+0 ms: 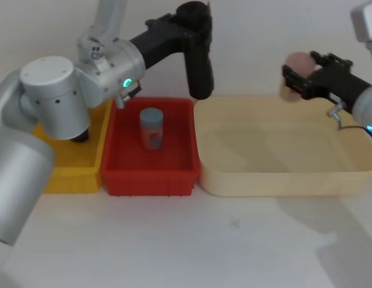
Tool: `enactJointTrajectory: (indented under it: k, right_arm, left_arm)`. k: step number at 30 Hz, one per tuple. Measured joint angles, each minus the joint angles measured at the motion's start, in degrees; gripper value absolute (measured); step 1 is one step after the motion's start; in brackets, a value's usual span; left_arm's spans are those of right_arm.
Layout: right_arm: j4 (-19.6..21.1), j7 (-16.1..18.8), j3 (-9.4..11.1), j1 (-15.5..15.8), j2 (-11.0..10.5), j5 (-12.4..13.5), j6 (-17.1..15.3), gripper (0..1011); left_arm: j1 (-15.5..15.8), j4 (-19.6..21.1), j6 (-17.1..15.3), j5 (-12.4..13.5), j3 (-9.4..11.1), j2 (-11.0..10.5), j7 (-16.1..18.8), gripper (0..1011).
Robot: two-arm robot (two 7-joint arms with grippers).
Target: Pick up the garbage bag with the one hand and transfer it to the other hand.
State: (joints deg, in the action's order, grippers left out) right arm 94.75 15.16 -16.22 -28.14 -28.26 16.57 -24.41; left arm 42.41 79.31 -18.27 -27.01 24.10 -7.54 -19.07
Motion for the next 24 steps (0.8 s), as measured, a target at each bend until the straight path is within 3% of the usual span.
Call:
enactJointTrajectory:
  k: [5,18,24]
  right_arm:
    - [1.2,-1.3,2.5,2.9,-1.5,0.1,-1.0,668]
    - [2.5,-2.8,5.5,6.2,-3.3,0.4,-2.2,998]
    - [2.9,-2.7,5.8,6.8,-3.6,0.5,-2.2,1000]
  left_arm:
    - [1.5,-2.6,1.0,0.3,1.3,1.4,-0.2,547]
    - [3.5,-5.9,2.2,0.6,2.9,3.1,-0.5,547]
    - [3.9,-6.6,2.5,0.7,3.3,3.5,-0.5,547]
